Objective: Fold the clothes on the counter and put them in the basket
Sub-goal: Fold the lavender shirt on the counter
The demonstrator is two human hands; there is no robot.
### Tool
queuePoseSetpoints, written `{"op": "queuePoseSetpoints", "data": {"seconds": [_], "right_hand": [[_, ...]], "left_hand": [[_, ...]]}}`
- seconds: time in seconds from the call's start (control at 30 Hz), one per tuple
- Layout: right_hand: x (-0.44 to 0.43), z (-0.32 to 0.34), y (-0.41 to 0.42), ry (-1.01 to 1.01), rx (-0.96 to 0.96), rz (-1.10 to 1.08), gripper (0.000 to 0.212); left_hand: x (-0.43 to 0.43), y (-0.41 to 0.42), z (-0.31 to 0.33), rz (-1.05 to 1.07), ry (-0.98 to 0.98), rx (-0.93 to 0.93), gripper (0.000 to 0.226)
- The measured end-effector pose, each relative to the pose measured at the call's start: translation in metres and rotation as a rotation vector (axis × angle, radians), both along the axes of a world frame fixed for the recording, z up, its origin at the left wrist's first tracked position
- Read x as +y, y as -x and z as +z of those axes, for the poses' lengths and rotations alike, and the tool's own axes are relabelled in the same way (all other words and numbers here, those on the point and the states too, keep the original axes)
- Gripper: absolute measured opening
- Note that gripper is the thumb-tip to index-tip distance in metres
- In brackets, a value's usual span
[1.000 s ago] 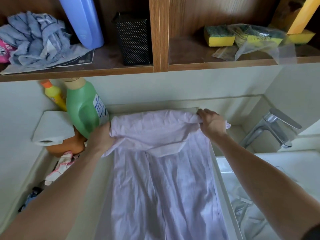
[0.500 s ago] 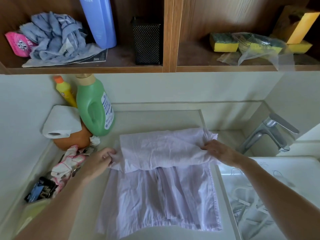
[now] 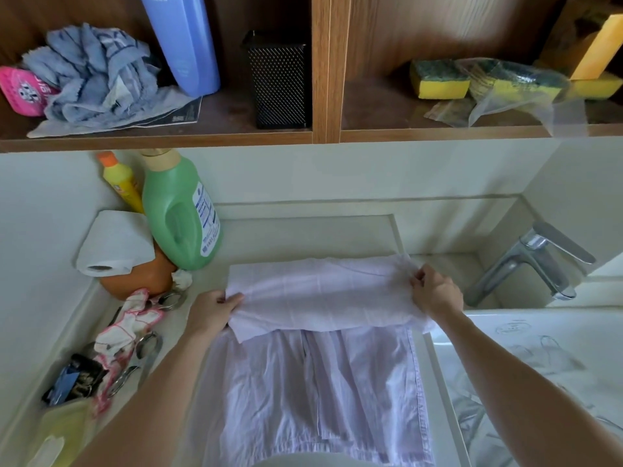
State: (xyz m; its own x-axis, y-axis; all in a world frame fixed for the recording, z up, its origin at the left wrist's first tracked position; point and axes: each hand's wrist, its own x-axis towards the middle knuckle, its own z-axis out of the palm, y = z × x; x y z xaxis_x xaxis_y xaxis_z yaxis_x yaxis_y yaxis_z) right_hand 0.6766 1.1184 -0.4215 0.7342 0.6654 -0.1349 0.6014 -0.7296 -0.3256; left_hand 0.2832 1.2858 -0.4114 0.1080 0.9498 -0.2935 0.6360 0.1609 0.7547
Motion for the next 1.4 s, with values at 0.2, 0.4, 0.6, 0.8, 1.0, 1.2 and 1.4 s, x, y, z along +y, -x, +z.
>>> {"op": "queuePoseSetpoints", "data": {"seconds": [0.2, 0.4, 0.6, 0.8, 1.0, 1.2, 1.4], "right_hand": [[0.023, 0.008, 0.03, -0.263, -0.16, 0.116, 0.024], [0.069, 0.001, 0.126, -0.365, -0.201, 0.757, 0.048], [0.034, -0.038, 0.071, 0.036, -0.239, 0.441, 0.08], [0.021, -0.046, 0.041, 0.045, -0.245, 0.371, 0.073], [0.023, -0.049, 0.038, 0.016, -0.225, 0.353, 0.07], [0.027, -0.046, 0.033, 0.082, -0.167, 0.366, 0.076], [0.031, -0.032, 0.029, 0.08, -0.019, 0.327, 0.084]], "left_hand": [[-0.004, -0.003, -0.004, 0.049, -0.179, 0.138, 0.024], [-0.005, -0.072, 0.008, -0.528, -0.792, 0.321, 0.041], [0.009, -0.019, -0.047, -0.494, -0.349, 0.748, 0.076], [0.013, 0.009, -0.064, -0.448, -0.516, 0.538, 0.076], [0.015, 0.013, -0.063, -0.427, -0.483, 0.406, 0.085], [0.004, 0.004, -0.044, -0.124, -0.397, 0.399, 0.085], [-0.039, -0.025, -0.032, 0.055, -0.221, 0.146, 0.085]]}}
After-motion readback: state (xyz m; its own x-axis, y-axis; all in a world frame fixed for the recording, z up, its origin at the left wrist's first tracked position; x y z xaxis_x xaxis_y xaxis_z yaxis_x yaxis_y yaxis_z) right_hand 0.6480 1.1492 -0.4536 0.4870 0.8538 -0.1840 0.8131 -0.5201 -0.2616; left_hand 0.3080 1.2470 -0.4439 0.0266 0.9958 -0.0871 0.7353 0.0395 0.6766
